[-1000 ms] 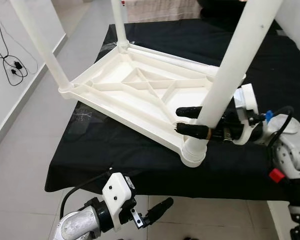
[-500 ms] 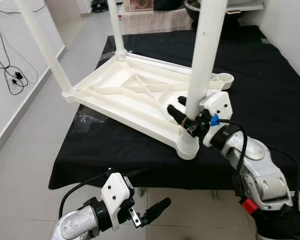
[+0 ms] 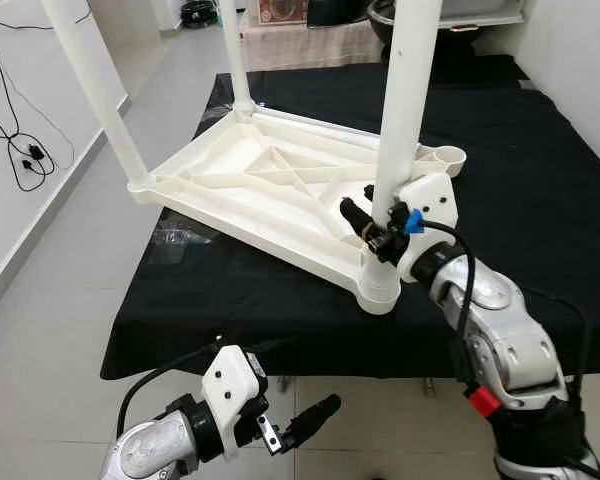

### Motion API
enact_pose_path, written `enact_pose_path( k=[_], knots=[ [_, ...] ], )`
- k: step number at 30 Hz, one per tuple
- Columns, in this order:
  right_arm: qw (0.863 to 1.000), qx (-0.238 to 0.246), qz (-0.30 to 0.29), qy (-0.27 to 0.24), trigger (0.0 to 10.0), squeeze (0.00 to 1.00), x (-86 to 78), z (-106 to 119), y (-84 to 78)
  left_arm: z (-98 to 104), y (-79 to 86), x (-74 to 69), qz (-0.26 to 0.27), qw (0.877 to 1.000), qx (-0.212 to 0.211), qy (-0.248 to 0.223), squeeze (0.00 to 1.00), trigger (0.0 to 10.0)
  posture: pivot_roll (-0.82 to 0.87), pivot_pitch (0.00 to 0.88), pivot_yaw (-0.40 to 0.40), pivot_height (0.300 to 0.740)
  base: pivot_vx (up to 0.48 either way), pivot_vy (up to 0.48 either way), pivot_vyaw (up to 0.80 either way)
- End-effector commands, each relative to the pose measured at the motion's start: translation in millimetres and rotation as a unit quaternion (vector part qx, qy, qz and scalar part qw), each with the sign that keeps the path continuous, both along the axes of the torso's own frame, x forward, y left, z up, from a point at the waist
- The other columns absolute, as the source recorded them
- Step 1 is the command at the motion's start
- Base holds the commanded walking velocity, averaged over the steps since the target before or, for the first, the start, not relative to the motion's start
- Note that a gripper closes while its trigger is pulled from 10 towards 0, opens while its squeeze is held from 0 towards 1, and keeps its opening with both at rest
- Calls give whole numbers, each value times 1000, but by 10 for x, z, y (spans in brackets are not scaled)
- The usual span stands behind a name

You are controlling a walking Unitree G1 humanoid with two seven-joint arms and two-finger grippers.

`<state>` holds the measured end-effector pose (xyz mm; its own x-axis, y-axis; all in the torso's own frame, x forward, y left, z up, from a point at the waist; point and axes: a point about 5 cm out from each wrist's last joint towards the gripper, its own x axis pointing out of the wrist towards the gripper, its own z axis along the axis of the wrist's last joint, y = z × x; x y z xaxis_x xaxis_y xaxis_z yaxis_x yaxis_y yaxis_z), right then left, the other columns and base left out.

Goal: Building children table

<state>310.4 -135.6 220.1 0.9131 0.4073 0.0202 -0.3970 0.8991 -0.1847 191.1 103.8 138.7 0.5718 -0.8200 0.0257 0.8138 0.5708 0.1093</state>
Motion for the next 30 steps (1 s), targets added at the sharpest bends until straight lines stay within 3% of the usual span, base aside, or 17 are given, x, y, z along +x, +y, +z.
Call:
enact_pose_path(
  k=[1,16,30],
  knots=[
    [989,-31,-66,132,10000,0,23,-504,-138,-52,-1,-8,0,1000,6,6,0,10000,-38,183,66,740,0,0,0],
    [987,-26,-93,131,10000,0,26,-499,-127,-40,-10,-8,2,1000,2,3,0,10000,-37,187,61,740,0,0,0],
    [982,-9,-148,119,10000,0,55,-508,-253,-39,1,2,3,1000,2,2,0,10000,-37,190,72,740,0,0,0]
  ],
)
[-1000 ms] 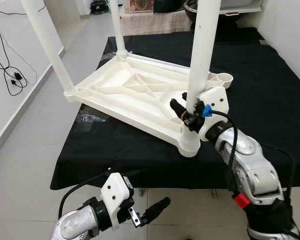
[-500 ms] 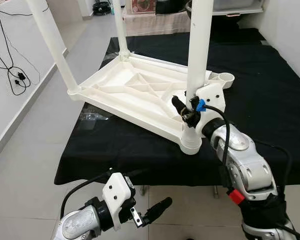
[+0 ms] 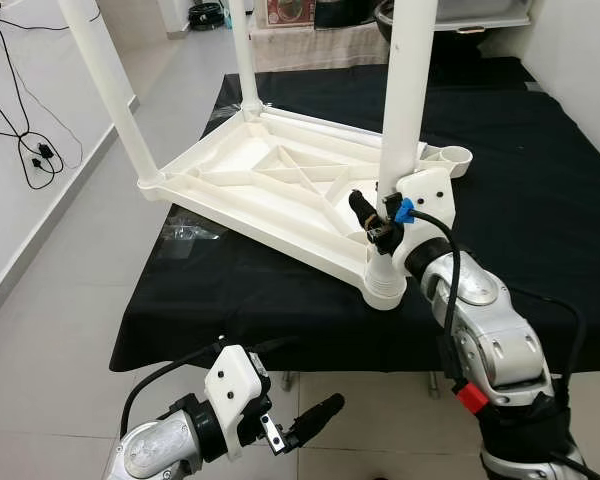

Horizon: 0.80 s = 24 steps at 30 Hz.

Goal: Building children table

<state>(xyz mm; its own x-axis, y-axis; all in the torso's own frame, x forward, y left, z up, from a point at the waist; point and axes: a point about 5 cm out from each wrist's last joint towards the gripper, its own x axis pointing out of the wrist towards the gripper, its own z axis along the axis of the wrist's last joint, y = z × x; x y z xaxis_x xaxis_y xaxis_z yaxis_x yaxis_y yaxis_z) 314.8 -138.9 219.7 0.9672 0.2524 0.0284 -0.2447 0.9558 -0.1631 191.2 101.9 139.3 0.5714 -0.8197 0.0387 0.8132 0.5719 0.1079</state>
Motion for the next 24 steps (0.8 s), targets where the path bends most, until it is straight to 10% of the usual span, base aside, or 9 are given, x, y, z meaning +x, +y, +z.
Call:
enact_pose_path(
  k=[1,24],
  knots=[
    [990,-10,-66,121,10000,0,10,-504,-220,-45,19,0,3,1000,8,5,0,10000,-37,190,72,740,0,0,0],
    [990,-9,-124,67,10000,0,169,-303,-518,-33,22,-2,7,1000,9,3,0,10000,-32,199,72,740,0,0,0]
  ],
)
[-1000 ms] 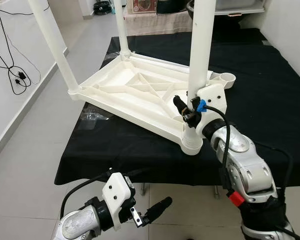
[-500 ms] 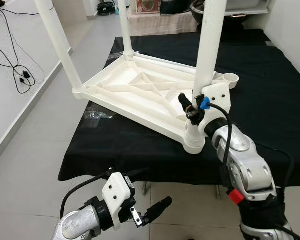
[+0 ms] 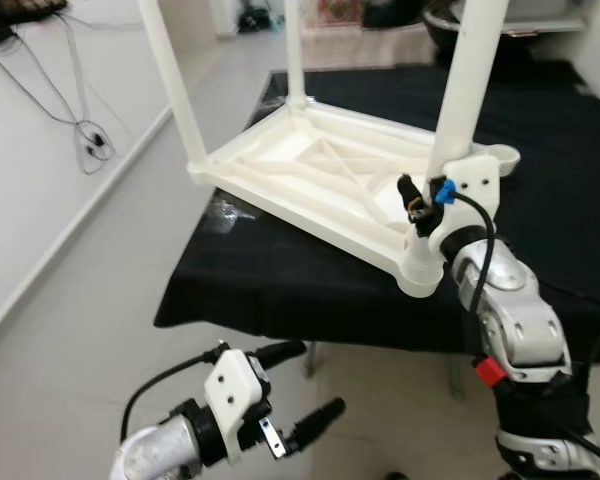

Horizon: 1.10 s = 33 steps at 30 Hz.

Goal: Building children table

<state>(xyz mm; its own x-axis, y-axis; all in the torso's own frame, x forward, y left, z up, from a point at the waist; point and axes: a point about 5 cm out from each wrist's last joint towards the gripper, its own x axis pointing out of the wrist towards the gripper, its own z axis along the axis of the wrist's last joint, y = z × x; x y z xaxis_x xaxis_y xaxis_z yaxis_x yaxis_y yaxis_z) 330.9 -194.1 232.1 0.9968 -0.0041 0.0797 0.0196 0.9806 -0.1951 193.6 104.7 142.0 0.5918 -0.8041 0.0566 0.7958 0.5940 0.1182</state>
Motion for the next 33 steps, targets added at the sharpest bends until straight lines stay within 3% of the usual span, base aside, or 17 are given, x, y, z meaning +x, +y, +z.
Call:
enact_pose_path(
  k=[1,6,16,33],
  knots=[
    [996,16,5,93,10000,0,8,-426,34,-60,-5,-26,-6,1000,13,12,0,10000,-32,199,72,740,0,0,0],
    [996,27,33,84,10000,0,5,-399,110,-58,-5,-25,-6,1000,12,12,0,10000,-33,203,73,740,0,0,0],
    [995,32,34,84,10000,0,38,-388,148,-57,-7,-21,-4,1000,12,11,0,10000,-29,207,67,740,0,0,0],
    [992,13,34,121,10000,0,132,-411,142,-50,-24,-20,-2,1000,8,12,0,10000,-33,216,59,740,0,0,0]
  ],
)
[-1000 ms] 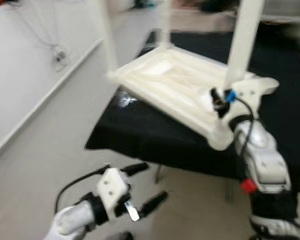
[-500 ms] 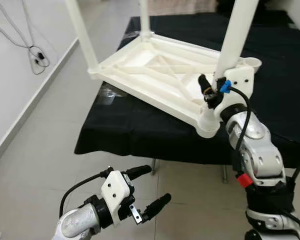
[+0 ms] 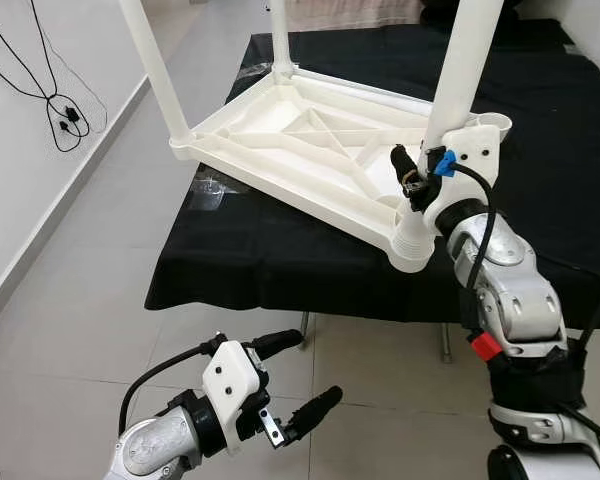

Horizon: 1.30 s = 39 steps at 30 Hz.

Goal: Building children table

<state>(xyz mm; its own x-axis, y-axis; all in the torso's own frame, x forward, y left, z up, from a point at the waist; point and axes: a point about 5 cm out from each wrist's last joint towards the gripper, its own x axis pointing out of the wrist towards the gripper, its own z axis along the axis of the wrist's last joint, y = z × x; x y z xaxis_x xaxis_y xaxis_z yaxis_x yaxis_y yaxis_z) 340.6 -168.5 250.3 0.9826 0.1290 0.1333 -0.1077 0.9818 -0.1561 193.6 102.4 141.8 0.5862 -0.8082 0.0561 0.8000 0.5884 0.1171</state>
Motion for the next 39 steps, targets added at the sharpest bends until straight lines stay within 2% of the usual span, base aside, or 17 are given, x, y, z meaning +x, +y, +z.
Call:
enact_pose_path(
  k=[1,11,12,13,14,15,16,19,23,24,26,27,39],
  knots=[
    [988,-17,-34,147,10000,0,47,-589,-122,-48,-2,-20,1,1000,7,11,0,10000,-33,217,58,740,0,0,0],
    [989,-14,-39,141,10000,0,88,-539,-146,-47,-5,-23,2,1000,6,11,0,10000,-32,220,55,740,0,0,0],
    [989,-12,-39,141,10000,67,86,-540,-152,-46,-4,-22,3,1000,6,11,0,10000,-32,220,55,740,0,0,0],
    [989,-11,-39,142,10000,67,85,-542,-155,-45,-4,-21,3,1000,6,11,0,10000,-32,220,55,740,0,0,0],
    [989,-7,-38,141,10000,788,81,-543,-158,-44,-2,-20,4,1000,6,11,0,10000,-34,219,57,740,0,0,0],
    [989,-7,-38,141,10000,788,81,-543,-158,-44,-2,-20,4,1000,6,11,0,10000,-34,219,57,740,0,0,0],
    [989,-3,-37,141,10000,1000,78,-543,-160,-44,-1,-19,4,1000,6,11,0,10000,-34,219,57,740,0,0,0],
    [990,4,-35,139,10000,1000,75,-541,-161,-45,-1,-18,3,1000,6,11,0,10000,-33,219,58,740,0,0,0],
    [994,16,-27,107,10000,1000,115,-401,-207,-48,0,-17,3,1000,6,12,0,10000,-33,218,59,740,0,0,0],
    [995,20,-20,98,10000,522,130,-353,-213,-48,0,-16,4,1000,6,11,0,10000,-32,218,58,740,0,0,0],
    [996,25,-12,89,10000,522,143,-307,-216,-47,0,-15,4,1000,6,11,0,10000,-32,218,58,740,0,0,0],
    [996,30,-6,79,10000,0,155,-262,-216,-47,0,-15,4,1000,6,11,0,10000,-32,218,58,740,0,0,0],
    [998,26,45,26,10000,0,212,3,-246,-49,-3,-16,8,1000,6,11,0,10000,-26,213,56,740,0,0,0]
  ],
)
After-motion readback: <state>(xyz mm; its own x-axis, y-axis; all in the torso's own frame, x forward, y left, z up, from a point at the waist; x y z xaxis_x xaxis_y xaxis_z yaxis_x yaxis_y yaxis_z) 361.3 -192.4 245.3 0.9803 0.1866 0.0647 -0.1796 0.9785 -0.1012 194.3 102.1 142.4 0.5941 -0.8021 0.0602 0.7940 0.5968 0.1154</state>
